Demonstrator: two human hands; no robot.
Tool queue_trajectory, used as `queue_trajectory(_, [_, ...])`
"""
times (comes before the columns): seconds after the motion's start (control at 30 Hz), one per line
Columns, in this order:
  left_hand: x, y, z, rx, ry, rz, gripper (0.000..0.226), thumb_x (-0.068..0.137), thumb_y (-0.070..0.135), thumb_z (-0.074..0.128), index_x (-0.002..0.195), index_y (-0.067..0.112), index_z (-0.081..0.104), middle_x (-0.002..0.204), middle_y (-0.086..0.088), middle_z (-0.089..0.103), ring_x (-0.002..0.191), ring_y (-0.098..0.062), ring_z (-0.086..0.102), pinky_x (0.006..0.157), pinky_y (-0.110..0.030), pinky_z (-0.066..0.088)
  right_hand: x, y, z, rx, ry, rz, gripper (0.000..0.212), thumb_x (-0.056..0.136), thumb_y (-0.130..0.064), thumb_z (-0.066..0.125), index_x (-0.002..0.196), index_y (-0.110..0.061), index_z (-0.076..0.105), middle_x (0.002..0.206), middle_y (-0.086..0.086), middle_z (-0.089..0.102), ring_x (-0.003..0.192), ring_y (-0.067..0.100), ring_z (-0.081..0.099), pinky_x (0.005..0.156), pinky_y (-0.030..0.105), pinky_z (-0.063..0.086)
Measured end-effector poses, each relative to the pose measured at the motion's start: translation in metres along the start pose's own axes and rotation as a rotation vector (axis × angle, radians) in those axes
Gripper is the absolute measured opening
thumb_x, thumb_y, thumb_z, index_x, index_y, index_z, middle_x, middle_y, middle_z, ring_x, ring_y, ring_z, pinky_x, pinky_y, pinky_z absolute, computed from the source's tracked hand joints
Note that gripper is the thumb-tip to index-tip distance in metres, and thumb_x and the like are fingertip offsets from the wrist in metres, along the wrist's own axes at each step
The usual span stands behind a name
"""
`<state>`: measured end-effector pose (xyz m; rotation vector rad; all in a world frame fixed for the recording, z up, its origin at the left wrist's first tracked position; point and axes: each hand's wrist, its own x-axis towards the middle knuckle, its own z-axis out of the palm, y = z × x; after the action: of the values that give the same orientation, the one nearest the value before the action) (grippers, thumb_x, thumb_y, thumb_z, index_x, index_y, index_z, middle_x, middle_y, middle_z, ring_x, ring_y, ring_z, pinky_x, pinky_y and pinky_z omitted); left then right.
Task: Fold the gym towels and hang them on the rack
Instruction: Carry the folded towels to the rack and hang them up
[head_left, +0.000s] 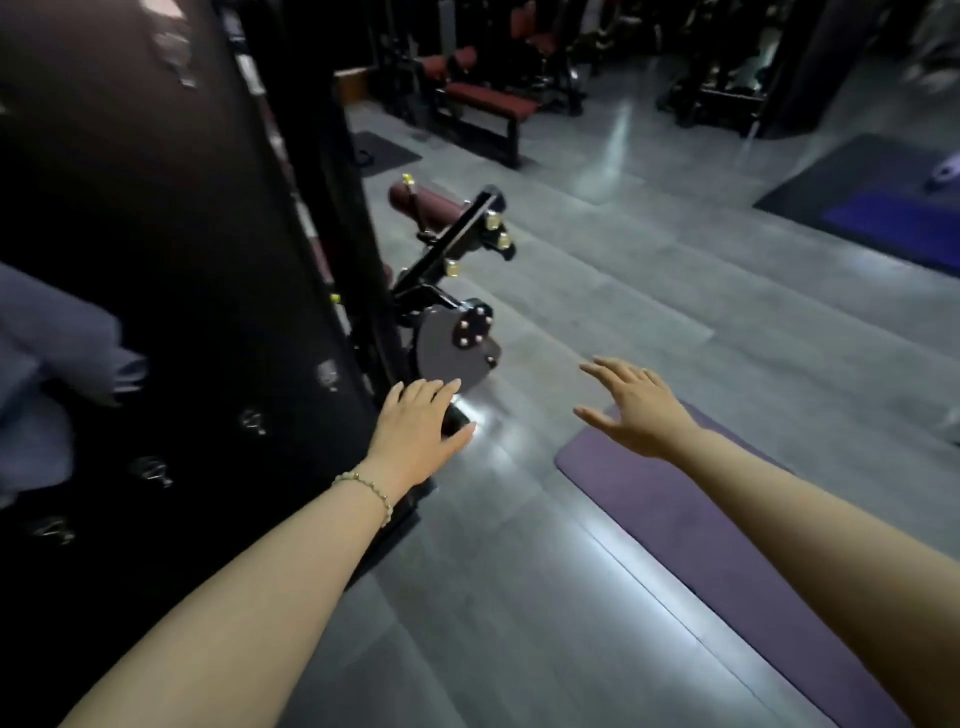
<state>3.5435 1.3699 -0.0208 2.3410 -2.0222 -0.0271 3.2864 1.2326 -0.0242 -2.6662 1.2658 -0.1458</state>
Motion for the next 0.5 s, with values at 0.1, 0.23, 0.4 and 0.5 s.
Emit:
queue_trajectory(0.1, [0.036, 0.072, 0.023, -0.021, -0.064, 0.063, 0.062, 0.095, 0.056, 0.036, 0.145, 0.020, 0.034, 0.141, 0.000, 0.046, 0.133, -0.017, 0.038, 0.113, -0.035, 0.021, -0.048, 0.081, -0.002, -0.003, -0.020, 0.116, 0.069, 0.092, -0.057, 0.046, 0.150, -0.026, 0.025, 0.154, -0.001, 0.031, 0.140, 0.018, 0.029, 0.113, 0.033, 0.019])
queue_trajectory(0.23, [0.079, 0.191, 0.053, -0.008, -0.140, 0.202, 0.059, 0.094, 0.056, 0.038, 0.140, 0.020, 0.040, 0.136, -0.003, 0.051, 0.126, -0.022, 0.045, 0.104, -0.034, 0.030, -0.125, 0.190, -0.003, -0.014, -0.019, 0.310, 0.069, 0.093, -0.056, 0.045, 0.150, -0.025, 0.023, 0.153, -0.002, 0.032, 0.139, 0.017, 0.031, 0.112, 0.032, 0.020])
queue_trajectory(0.4, [0.118, 0.335, 0.084, 0.020, -0.219, 0.443, 0.061, 0.095, 0.058, 0.032, 0.143, 0.020, 0.036, 0.133, -0.004, 0.052, 0.122, -0.023, 0.048, 0.100, -0.034, 0.033, -0.217, 0.293, -0.001, 0.003, 0.009, 0.550, 0.070, 0.092, -0.055, 0.046, 0.150, -0.024, 0.023, 0.150, 0.000, 0.037, 0.137, 0.019, 0.035, 0.109, 0.033, 0.024])
queue_trajectory(0.5, [0.140, 0.410, 0.105, 0.063, -0.251, 0.602, 0.063, 0.096, 0.059, 0.029, 0.145, 0.020, 0.032, 0.134, -0.003, 0.051, 0.123, -0.022, 0.047, 0.102, -0.034, 0.033, -0.261, 0.342, 0.002, 0.002, 0.040, 0.678, 0.071, 0.092, -0.054, 0.047, 0.151, -0.023, 0.022, 0.147, 0.002, 0.041, 0.135, 0.021, 0.038, 0.108, 0.035, 0.027])
